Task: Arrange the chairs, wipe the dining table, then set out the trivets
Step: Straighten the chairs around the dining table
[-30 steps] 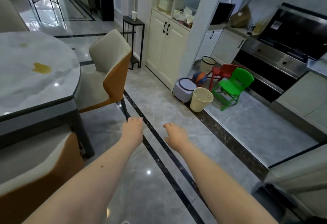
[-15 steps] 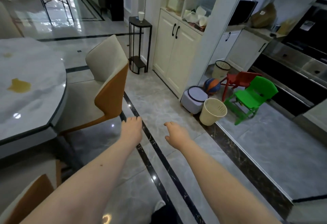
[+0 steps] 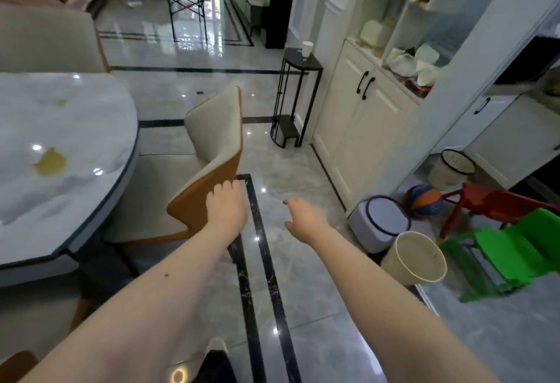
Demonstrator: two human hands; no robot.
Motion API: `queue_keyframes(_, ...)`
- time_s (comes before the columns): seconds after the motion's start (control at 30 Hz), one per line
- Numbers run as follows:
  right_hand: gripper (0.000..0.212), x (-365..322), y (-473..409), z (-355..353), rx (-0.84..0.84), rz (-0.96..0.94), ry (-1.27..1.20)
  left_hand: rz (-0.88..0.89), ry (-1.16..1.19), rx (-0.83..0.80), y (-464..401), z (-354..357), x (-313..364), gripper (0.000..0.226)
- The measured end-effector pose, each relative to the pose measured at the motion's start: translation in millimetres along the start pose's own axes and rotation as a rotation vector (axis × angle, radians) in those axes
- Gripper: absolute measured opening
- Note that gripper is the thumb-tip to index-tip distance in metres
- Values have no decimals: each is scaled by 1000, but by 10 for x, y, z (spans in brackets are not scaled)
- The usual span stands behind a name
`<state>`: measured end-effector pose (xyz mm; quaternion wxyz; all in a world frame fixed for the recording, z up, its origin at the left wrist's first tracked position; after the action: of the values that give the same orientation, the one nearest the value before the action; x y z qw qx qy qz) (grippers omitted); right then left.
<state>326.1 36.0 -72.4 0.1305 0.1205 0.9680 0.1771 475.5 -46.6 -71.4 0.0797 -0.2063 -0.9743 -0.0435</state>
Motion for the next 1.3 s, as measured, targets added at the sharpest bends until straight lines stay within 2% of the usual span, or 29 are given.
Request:
queue_keyframes(0.23, 47, -102, -1336, -536, 13, -142, 104, -161, 144, 46, -1234, -99, -82, 38)
queue_keyframes(0.53, 56, -167, -2726, -1221, 12, -331, 164, -300, 126, -204, -2345, -77, -122, 65)
queue_keyframes(0.67, 50, -237, -3350, -1421, 25, -505, 203, -412, 158, -322, -2767, -7, -196, 59)
queue_keyframes(0.87, 47, -346, -4049, -1553, 7, -821, 368, -696, 335, -469, -2951, 80, -143, 47)
queue_keyframes(1.1, 44, -477, -4397, -1539, -79, -1147, 552, -990, 357, -387, -2959, 163, 22, 42)
queue_keyframes(1.3, 41, -644, -4636, -1399, -133, -1269, 696, -1002, 422, -448, -3039, 220, -85, 47)
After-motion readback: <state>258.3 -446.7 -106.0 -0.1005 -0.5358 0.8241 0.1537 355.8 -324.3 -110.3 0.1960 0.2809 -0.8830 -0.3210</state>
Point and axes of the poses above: each hand's wrist, its own y-axis away from the middle knuckle, its own z-axis out of the palm, x = y × z, the point moved 4 cm from there along -y, towards the middle knuckle, and after that the axes turned 7 degrees about -x, right-handed, at the moved point
